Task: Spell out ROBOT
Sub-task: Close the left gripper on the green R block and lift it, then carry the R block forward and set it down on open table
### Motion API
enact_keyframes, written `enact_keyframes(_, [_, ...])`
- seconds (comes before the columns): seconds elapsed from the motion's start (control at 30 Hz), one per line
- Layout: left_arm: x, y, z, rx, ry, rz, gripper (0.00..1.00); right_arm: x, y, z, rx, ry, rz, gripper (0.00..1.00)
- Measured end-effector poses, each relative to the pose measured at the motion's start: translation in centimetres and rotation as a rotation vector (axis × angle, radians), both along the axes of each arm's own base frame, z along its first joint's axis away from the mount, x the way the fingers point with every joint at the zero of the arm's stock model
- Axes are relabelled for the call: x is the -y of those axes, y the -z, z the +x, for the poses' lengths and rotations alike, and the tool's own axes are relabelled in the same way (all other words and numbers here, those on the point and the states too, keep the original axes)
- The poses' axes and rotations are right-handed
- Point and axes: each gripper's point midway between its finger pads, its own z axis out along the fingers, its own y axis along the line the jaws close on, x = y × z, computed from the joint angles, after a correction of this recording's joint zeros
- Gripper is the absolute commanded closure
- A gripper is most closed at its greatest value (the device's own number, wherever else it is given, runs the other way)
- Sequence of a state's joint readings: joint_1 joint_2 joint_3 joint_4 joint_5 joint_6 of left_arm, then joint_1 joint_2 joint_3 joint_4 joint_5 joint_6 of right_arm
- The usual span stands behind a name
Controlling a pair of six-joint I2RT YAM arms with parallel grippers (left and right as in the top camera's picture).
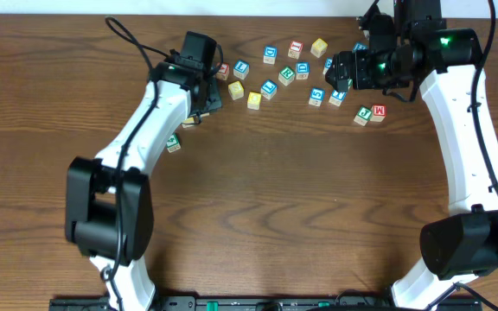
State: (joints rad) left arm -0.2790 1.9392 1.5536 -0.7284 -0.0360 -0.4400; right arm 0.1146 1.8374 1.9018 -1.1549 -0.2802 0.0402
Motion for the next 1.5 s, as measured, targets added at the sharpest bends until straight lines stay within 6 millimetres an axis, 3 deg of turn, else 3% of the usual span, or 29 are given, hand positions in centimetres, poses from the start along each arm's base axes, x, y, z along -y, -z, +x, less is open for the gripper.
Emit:
enact_keyframes(0.2, [0.5, 0.9, -4.1, -0.161, 0.081, 0.013, 0.75, 0.0, 0.0, 0.0, 0.0, 0.0, 0.0, 0.02])
enact_keyframes(0.37, [1.6, 1.7, -4.8, -0.171, 0.156, 0.02, 0.75, 0.0, 0.0, 0.0, 0.001, 0.0, 0.0, 0.01])
enact_keyframes(0.67, [2.9, 5.8, -7.1, -0.205, 0.22, 0.02, 0.75, 0.0, -0.1, 0.2, 0.011, 0.0, 0.001, 0.01])
enact_keyframes(0.97, [5.4, 5.6, -5.6, -0.115, 0.295, -0.037, 0.75, -0.1, -0.3, 0.5, 0.023, 0.0, 0.002, 0.01])
enact_keyframes(1.5, [9.1, 5.2, -5.9, -0.065, 0.381, -0.06, 0.75, 0.0, -0.2, 0.4, 0.019, 0.0, 0.002, 0.01])
